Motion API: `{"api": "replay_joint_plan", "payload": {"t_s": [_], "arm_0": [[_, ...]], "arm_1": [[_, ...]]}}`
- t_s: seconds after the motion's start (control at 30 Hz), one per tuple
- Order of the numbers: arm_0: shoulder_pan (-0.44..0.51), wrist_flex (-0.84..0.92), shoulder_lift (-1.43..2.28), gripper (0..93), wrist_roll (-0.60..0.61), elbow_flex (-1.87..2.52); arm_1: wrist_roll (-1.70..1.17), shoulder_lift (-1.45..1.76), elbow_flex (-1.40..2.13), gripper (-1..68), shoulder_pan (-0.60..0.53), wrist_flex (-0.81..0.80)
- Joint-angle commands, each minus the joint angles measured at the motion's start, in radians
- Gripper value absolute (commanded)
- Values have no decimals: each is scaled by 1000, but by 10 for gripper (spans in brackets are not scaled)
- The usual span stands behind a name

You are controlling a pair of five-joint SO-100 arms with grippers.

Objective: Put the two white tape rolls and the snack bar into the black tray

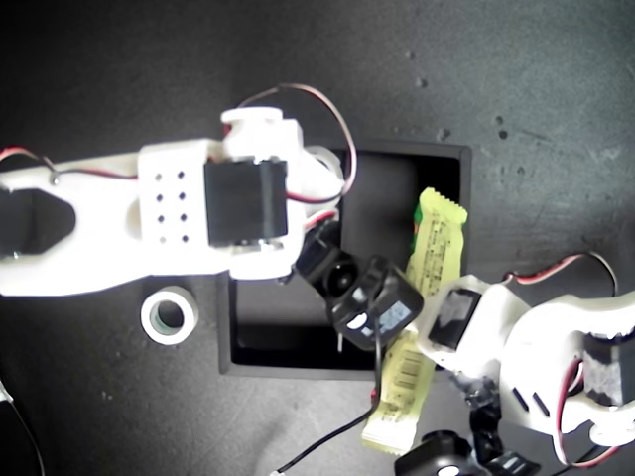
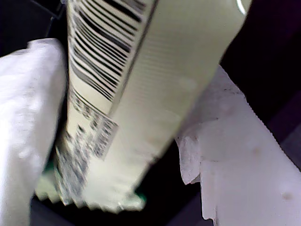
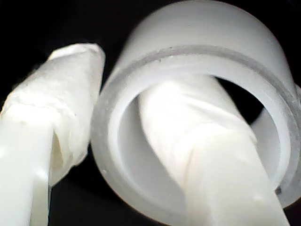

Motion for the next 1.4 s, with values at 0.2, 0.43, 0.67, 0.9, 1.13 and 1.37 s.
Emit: {"api": "replay_joint_plan", "payload": {"t_s": [0.2, 0.43, 0.67, 0.9, 1.13, 1.37], "arm_0": [[5, 18, 357, 174, -60, 334], [51, 18, 336, 206, -61, 272], [100, 18, 342, 168, -110, 235], [121, 18, 641, 170, -175, 474], [307, -54, 884, 178, -357, 759], [462, -370, 999, 181, -537, 1154]], "arm_1": [[-287, 12, -69, 266, -17, 186], [-284, 12, -193, 256, 0, 348], [-284, 25, -247, 232, 18, 425], [-261, 133, -232, 219, 103, 425], [-167, 598, 63, 223, 172, 425], [14, 1170, 614, 173, 293, 396]]}}
